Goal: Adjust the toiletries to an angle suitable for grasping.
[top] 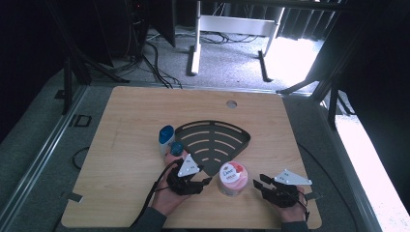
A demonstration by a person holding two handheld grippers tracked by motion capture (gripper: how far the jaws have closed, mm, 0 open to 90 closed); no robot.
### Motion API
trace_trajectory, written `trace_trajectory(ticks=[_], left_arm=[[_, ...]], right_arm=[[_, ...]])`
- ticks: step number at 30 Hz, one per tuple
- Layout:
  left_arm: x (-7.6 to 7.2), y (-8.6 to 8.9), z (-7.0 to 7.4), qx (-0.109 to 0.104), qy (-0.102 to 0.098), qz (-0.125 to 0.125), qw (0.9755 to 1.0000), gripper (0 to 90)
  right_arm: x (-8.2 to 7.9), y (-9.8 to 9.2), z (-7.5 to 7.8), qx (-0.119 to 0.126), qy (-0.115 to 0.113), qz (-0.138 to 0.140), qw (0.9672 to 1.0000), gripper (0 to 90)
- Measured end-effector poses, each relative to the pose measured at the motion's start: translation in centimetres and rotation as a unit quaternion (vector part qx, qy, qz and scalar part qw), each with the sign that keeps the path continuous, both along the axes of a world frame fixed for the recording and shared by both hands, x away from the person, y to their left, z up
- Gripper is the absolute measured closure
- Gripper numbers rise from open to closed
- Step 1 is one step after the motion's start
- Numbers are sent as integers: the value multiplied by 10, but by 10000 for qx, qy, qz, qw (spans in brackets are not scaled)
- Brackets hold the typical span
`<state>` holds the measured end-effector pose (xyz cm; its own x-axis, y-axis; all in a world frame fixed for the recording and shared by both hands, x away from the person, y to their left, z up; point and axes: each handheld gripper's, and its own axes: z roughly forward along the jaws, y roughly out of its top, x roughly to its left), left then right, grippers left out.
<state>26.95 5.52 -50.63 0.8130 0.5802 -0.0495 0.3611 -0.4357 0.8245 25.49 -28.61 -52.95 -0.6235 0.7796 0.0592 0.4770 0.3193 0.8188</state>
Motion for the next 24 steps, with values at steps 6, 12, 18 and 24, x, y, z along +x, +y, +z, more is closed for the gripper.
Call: trace_trajectory(ticks=[6, 12, 18, 24], left_arm=[[-1, 0, -5, -6, 34, -5, 10000, 489], [-1, -7, -12, 54, 87, -82, 9999, 488], [0, -11, -16, 95, 112, -112, 9998, 483], [1, -11, -18, 101, 126, -113, 9998, 475]], right_arm=[[-1, -2, 0, 23, 6, 9, 10000, 600], [-1, -2, 0, -12, -9, 81, 10000, 596], [-3, -3, 0, -85, -4, 74, 9999, 596], [-3, -4, 0, -92, 3, 42, 9999, 594]])
